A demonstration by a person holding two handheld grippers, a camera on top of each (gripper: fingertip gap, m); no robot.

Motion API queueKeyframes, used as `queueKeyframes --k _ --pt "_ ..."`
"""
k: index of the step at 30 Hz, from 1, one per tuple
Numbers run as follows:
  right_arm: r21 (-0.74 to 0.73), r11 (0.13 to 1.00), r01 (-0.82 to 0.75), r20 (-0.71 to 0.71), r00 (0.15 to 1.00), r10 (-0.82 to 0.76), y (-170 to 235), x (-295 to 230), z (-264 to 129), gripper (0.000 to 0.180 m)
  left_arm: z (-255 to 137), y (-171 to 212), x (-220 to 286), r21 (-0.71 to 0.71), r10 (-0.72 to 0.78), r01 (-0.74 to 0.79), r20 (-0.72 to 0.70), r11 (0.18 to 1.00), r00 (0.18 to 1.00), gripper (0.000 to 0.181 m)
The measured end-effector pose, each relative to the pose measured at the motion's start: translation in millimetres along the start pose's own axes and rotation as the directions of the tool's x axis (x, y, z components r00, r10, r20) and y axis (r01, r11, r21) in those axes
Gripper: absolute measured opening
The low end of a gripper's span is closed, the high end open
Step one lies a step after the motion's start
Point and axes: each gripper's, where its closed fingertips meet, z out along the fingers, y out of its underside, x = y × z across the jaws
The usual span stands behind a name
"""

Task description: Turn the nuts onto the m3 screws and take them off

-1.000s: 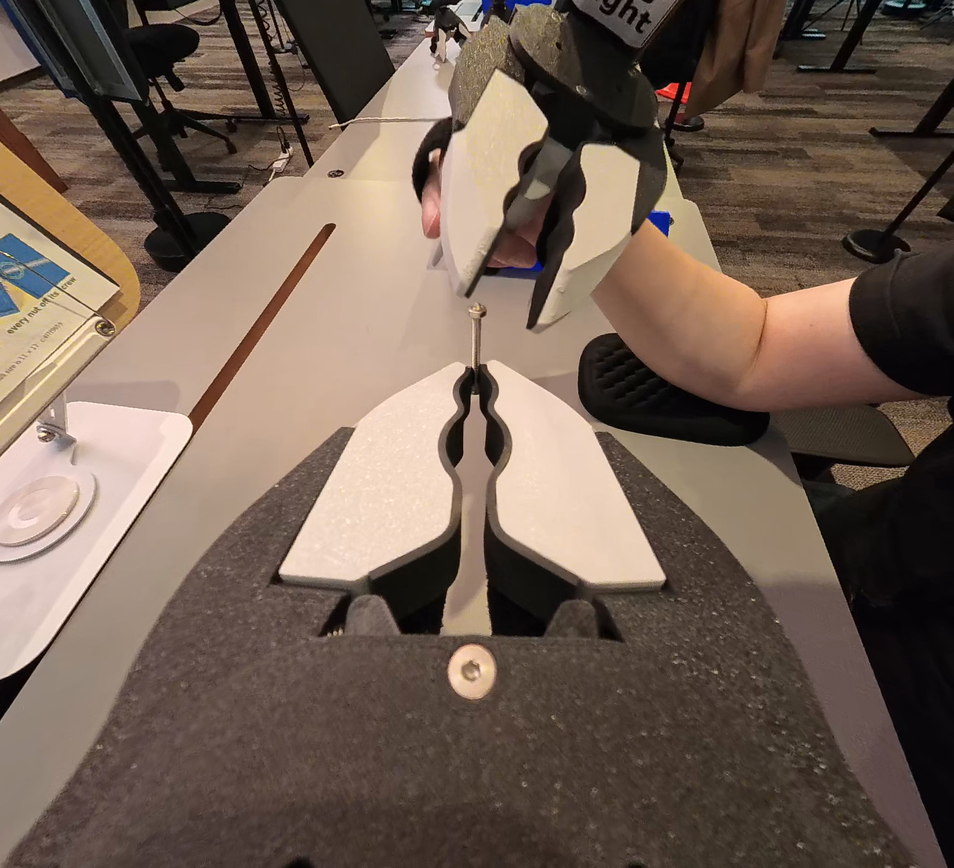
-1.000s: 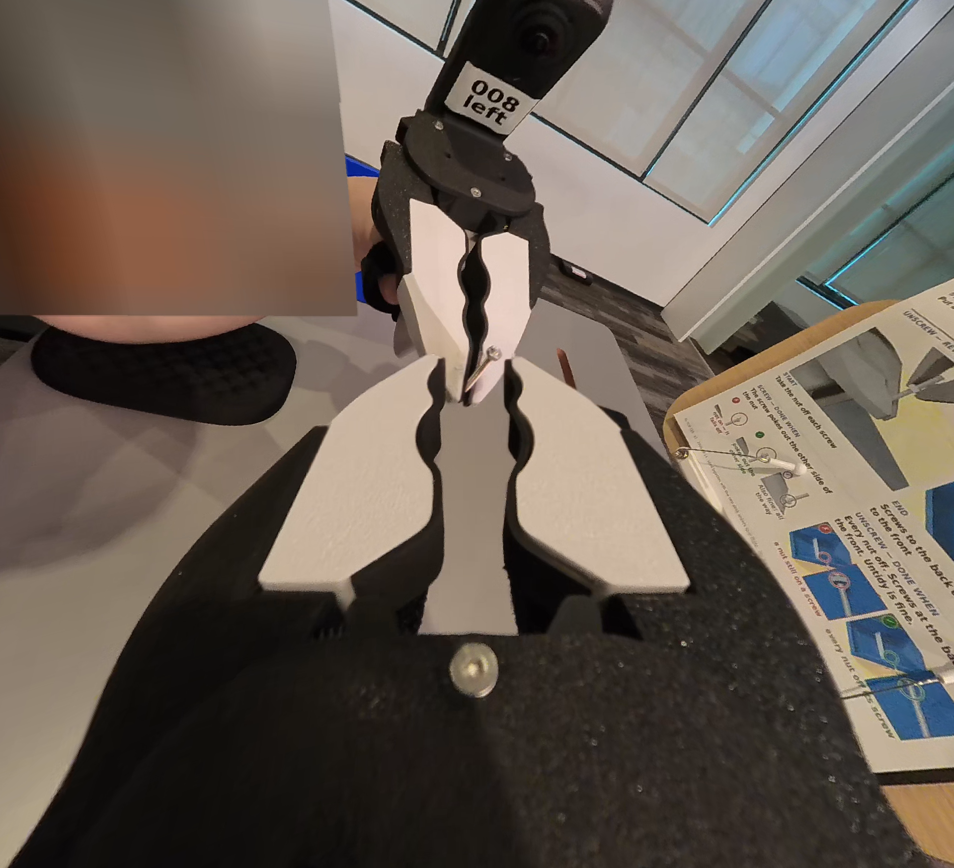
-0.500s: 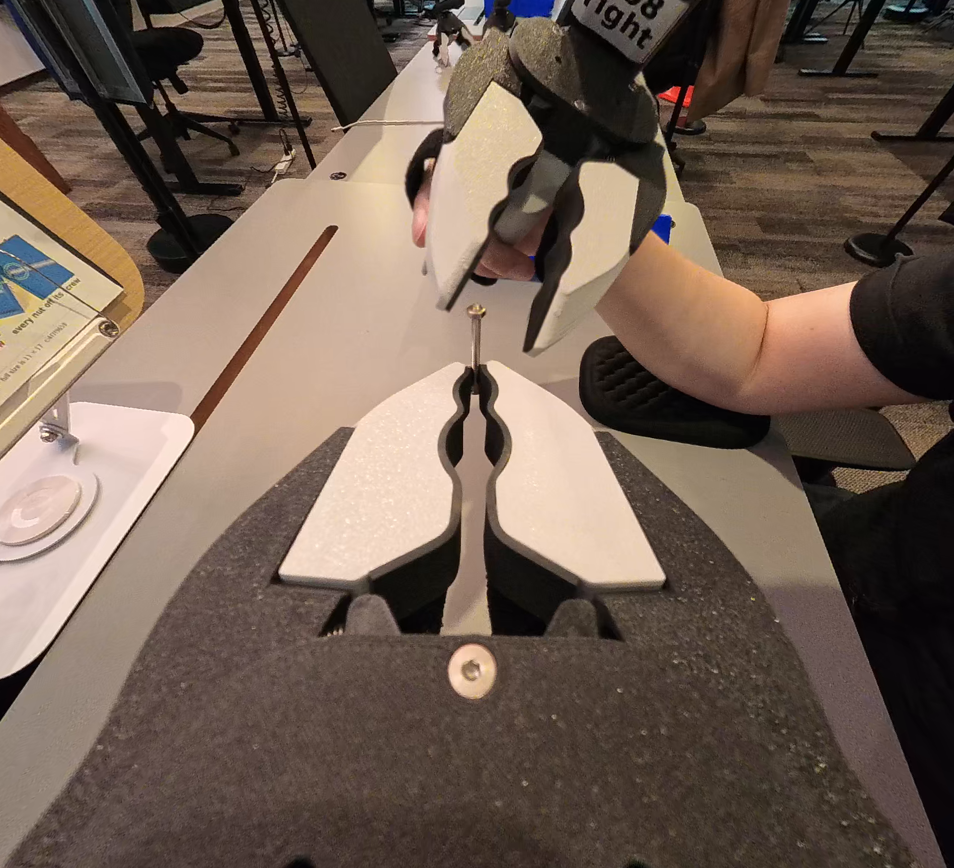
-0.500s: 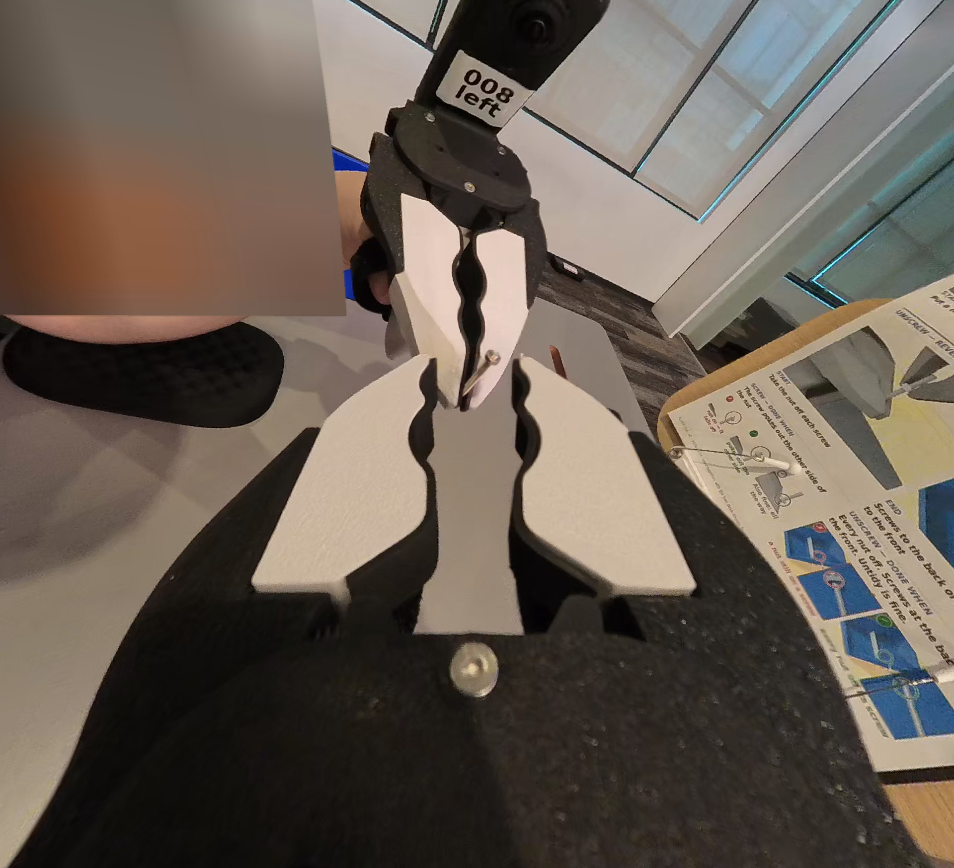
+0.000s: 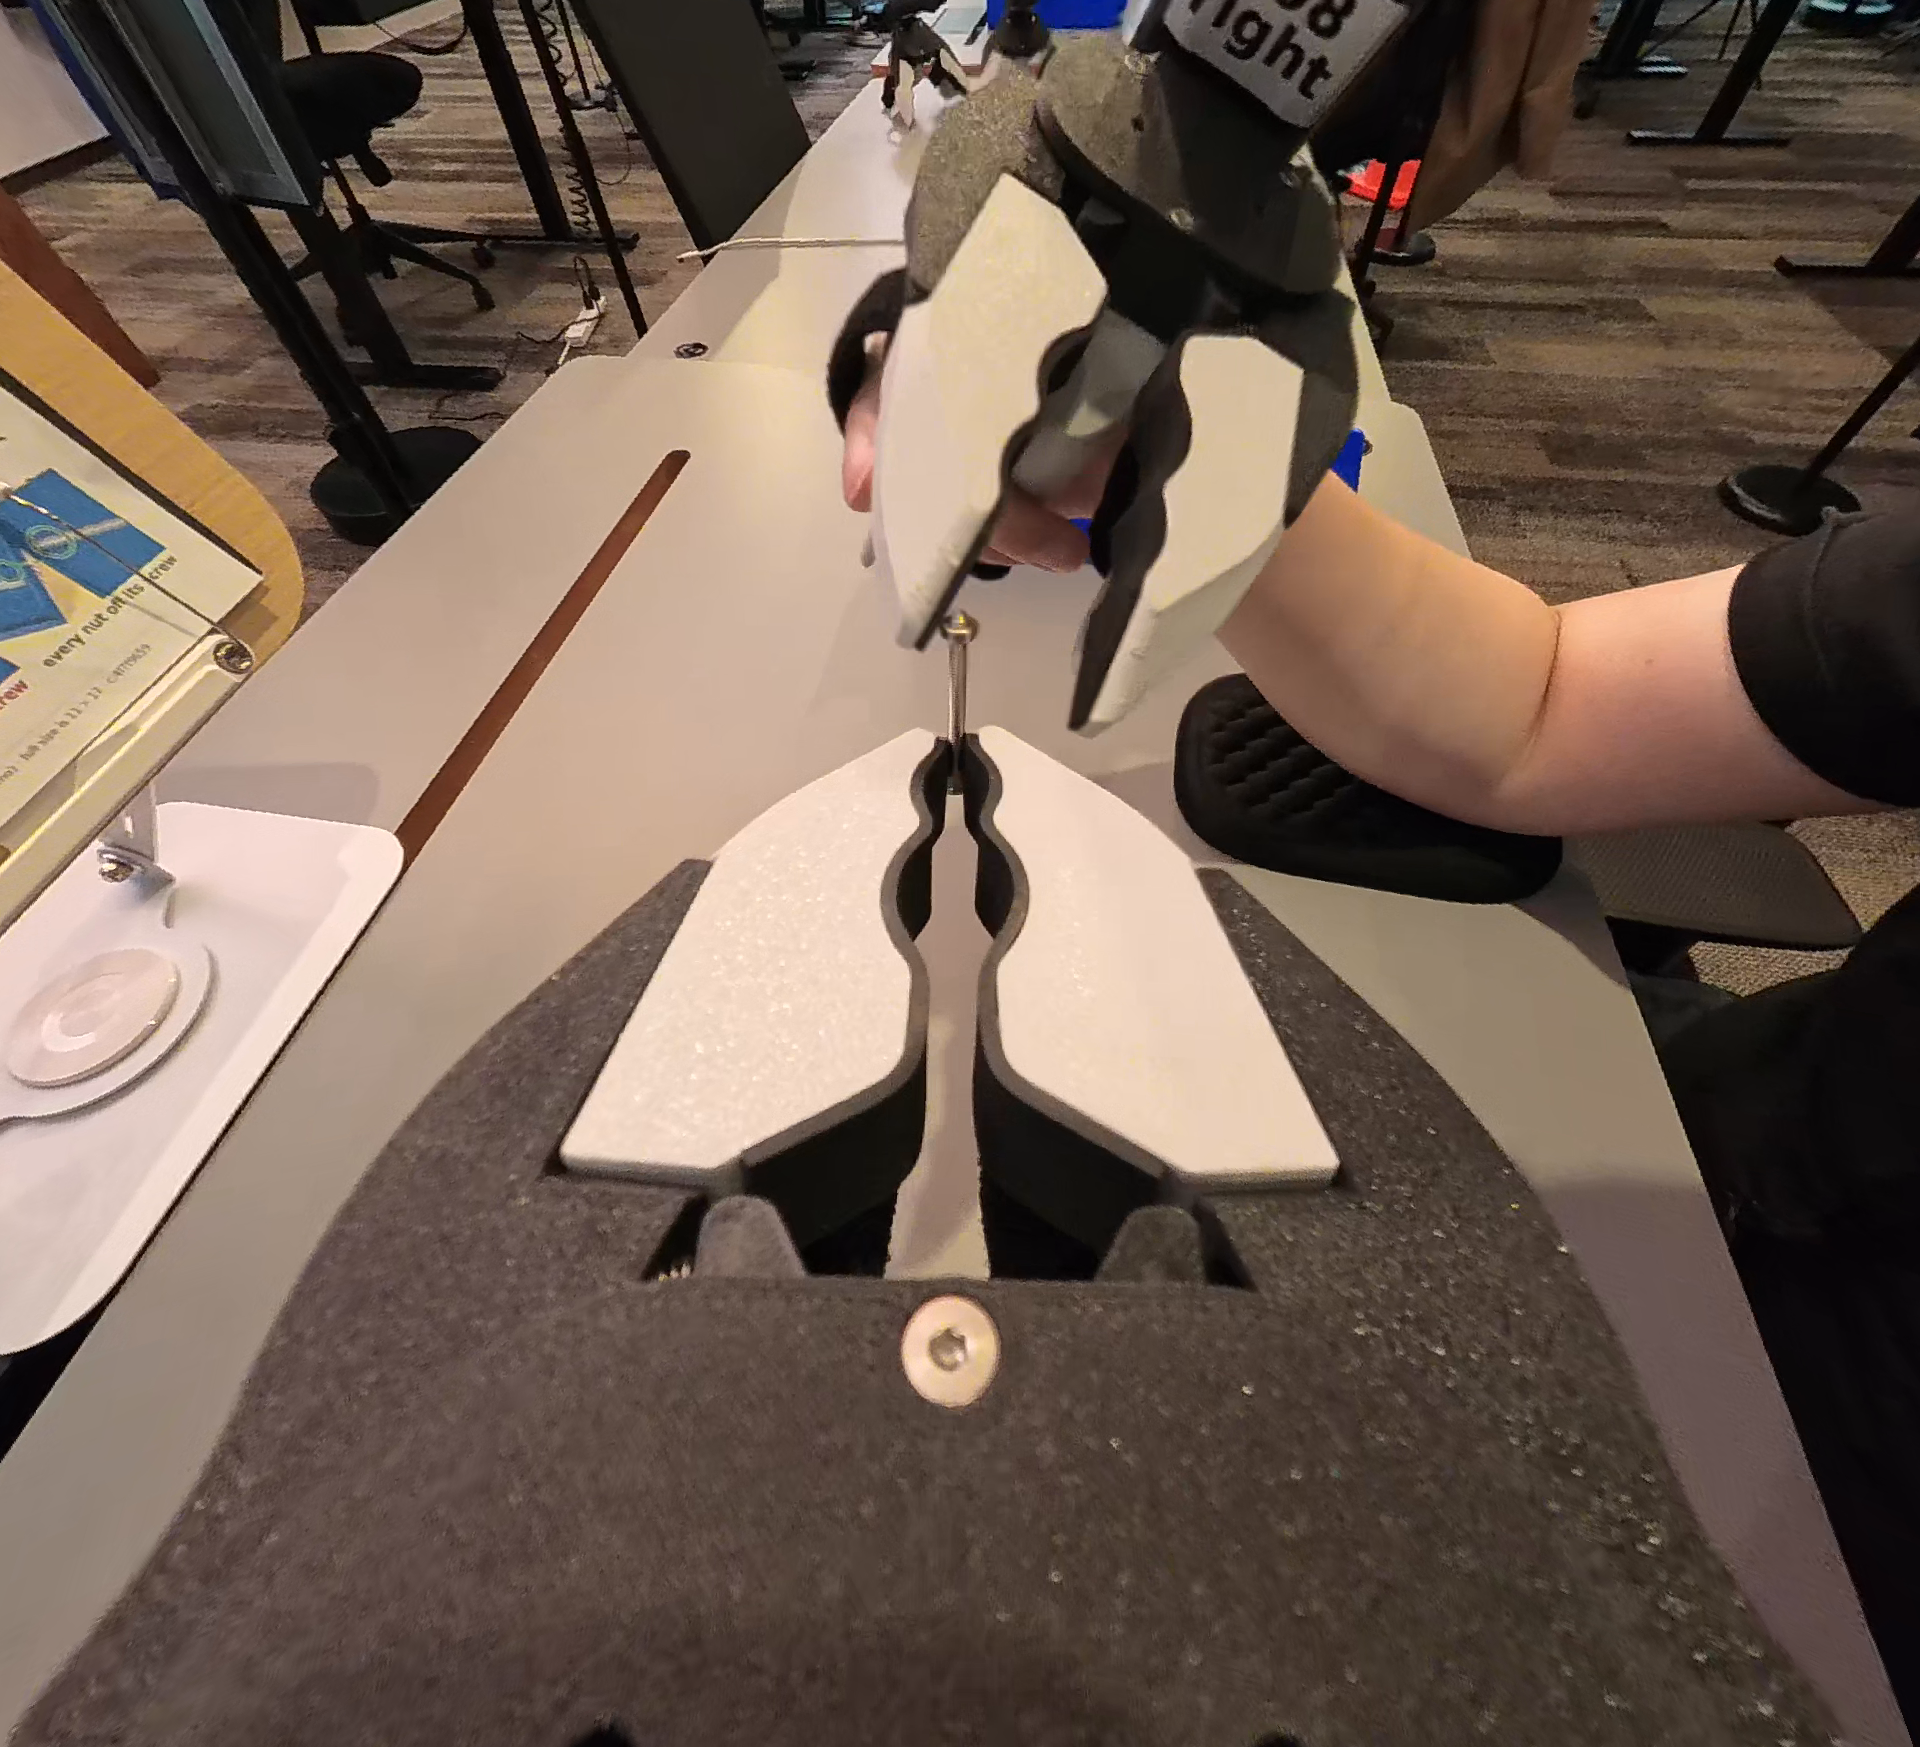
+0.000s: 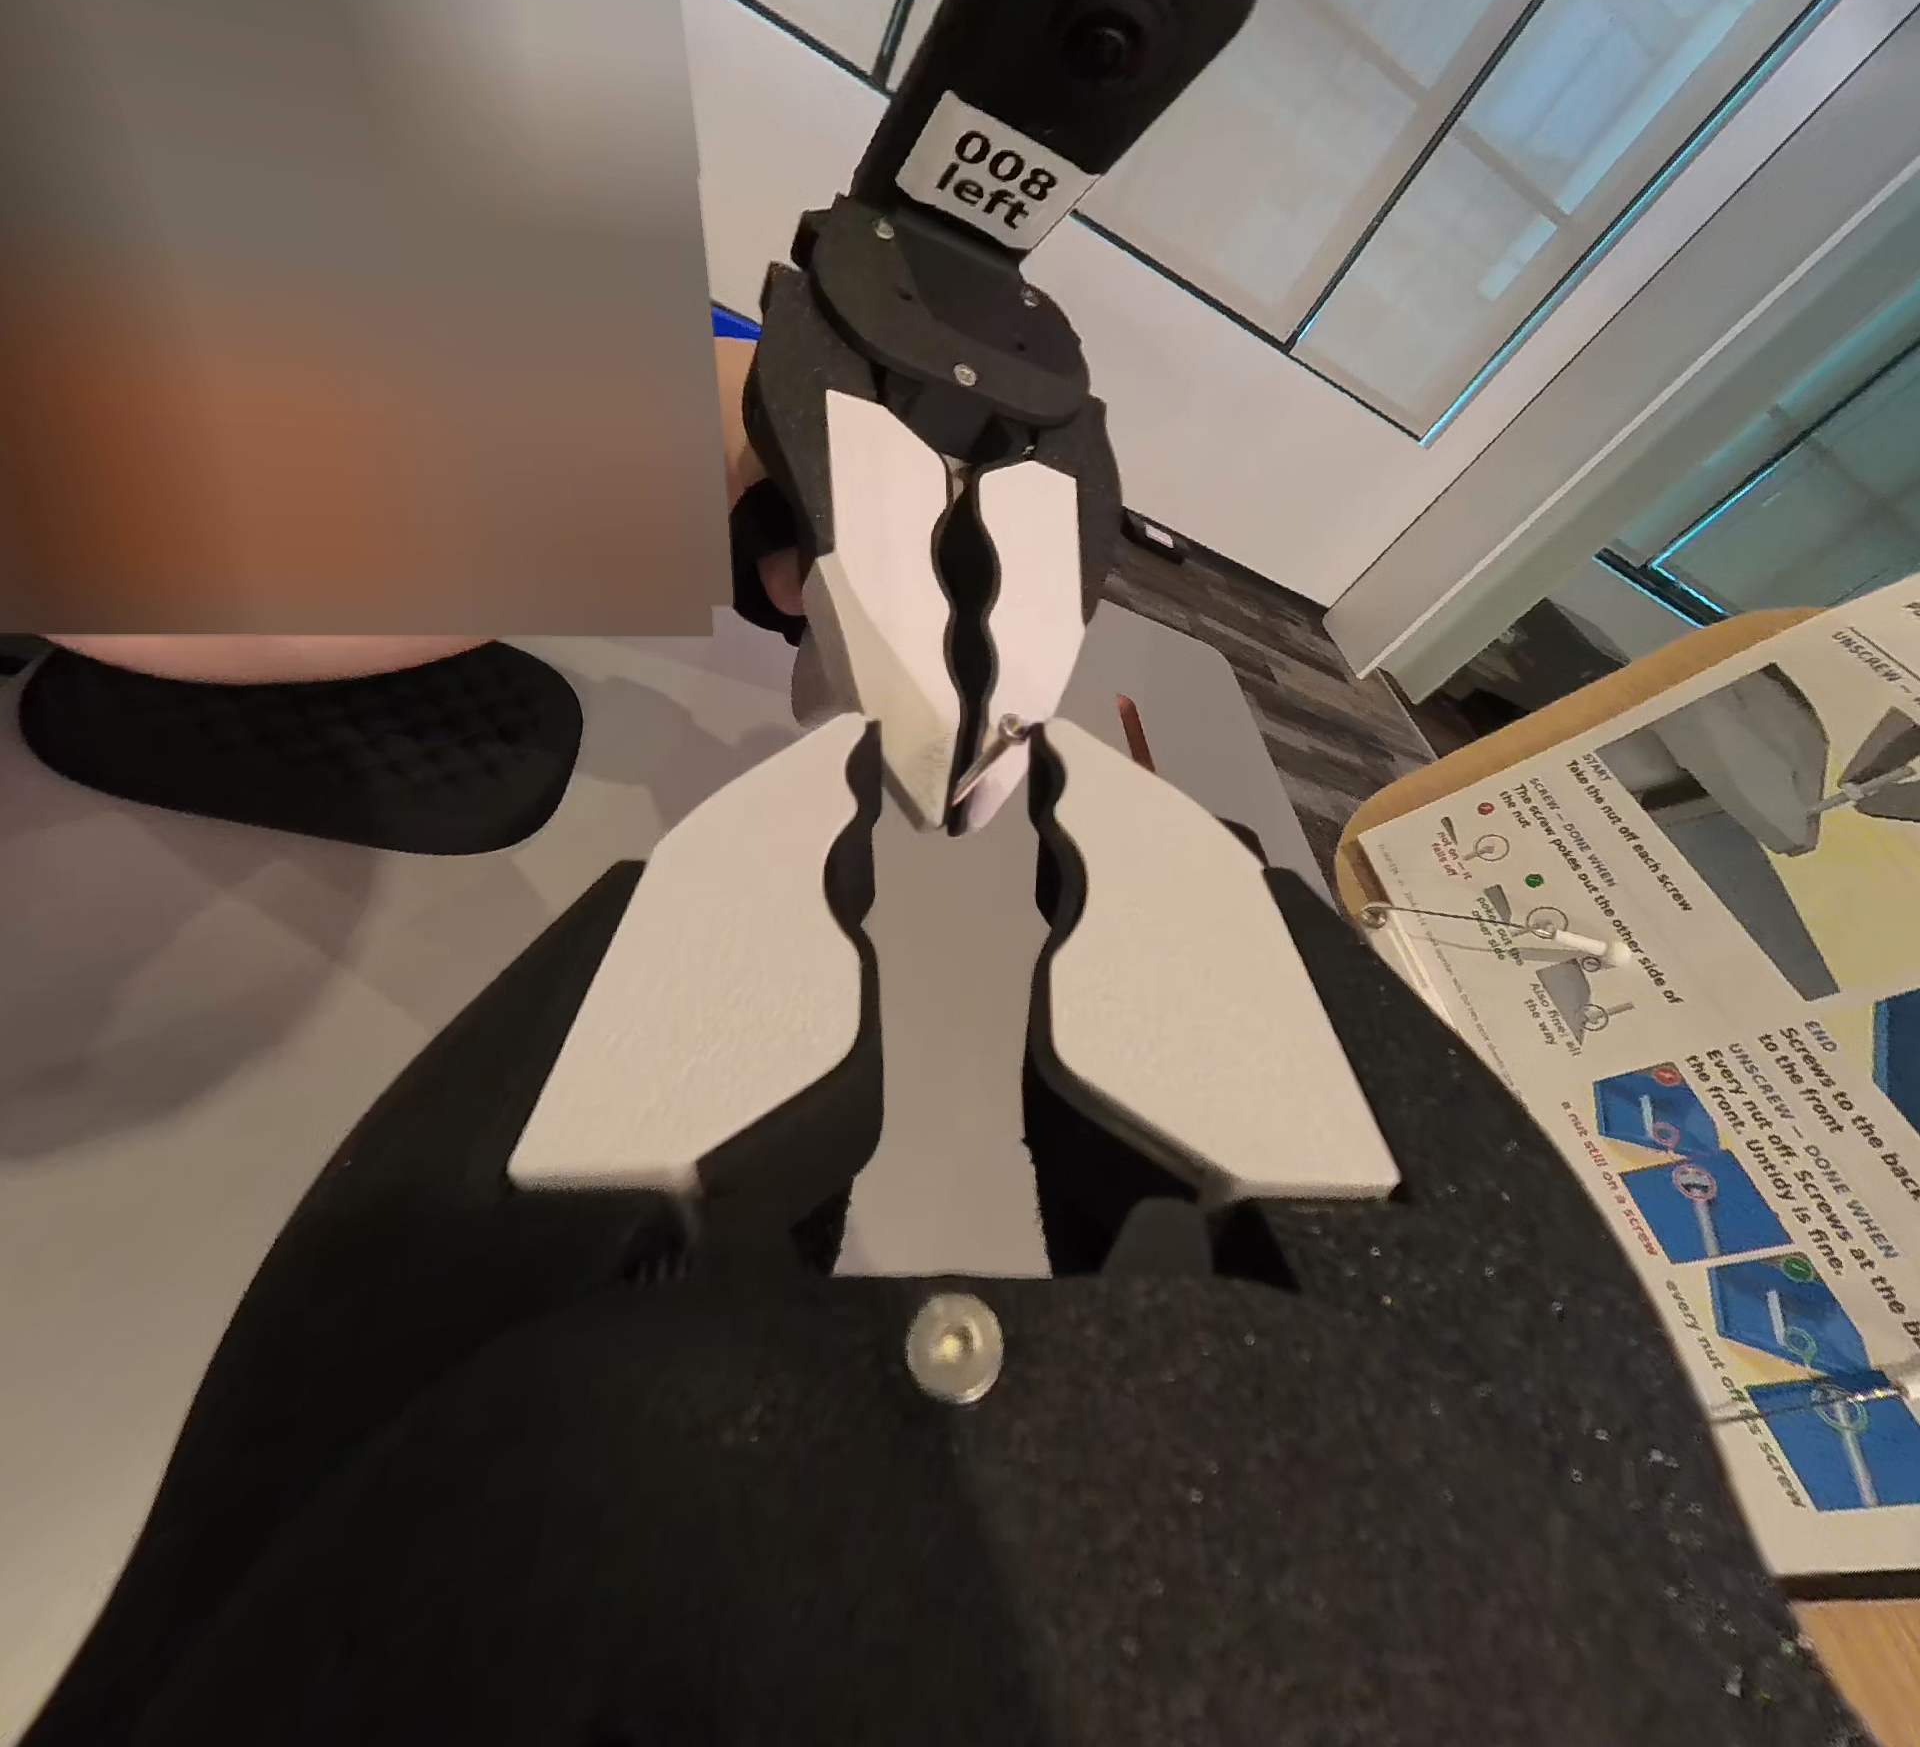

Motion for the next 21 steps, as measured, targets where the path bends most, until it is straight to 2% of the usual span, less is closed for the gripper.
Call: queueKeyframes --k 4,10,13,16,21 --pt "-0.005 1.0 -0.012 0.025 1.0 0.012 0 -3 -5 0.019 -4 -2 -2 0.016 -0.015 0.015 0.005 1.0 1.0 0.002" --pt "0.021 1.0 -0.003 -0.039 0.999 0.003 -4 6 -1 0.028 -2 -2 0 0.014 -0.006 0.006 0.001 1.0 1.0 0.002" --pt "-0.006 1.0 0.004 -0.01 1.0 -0.004 0 1 0 0.027 -3 -1 -4 0.009 -0.011 0.011 0.015 1.0 1.0 0.002" --pt "0.001 1.0 -0.001 0.008 1.0 0.001 -2 -1 -5 0.018 -5 -2 -4 0.024 -0.02 0.02 0.01 1.0 1.0 0.002" --pt "-0.011 1.0 0.001 -0.06 0.998 -0.002 0 10 -1 0.027 -4 -4 -3 0.026 -0.012 0.012 0.005 1.0 1.0 0.002"
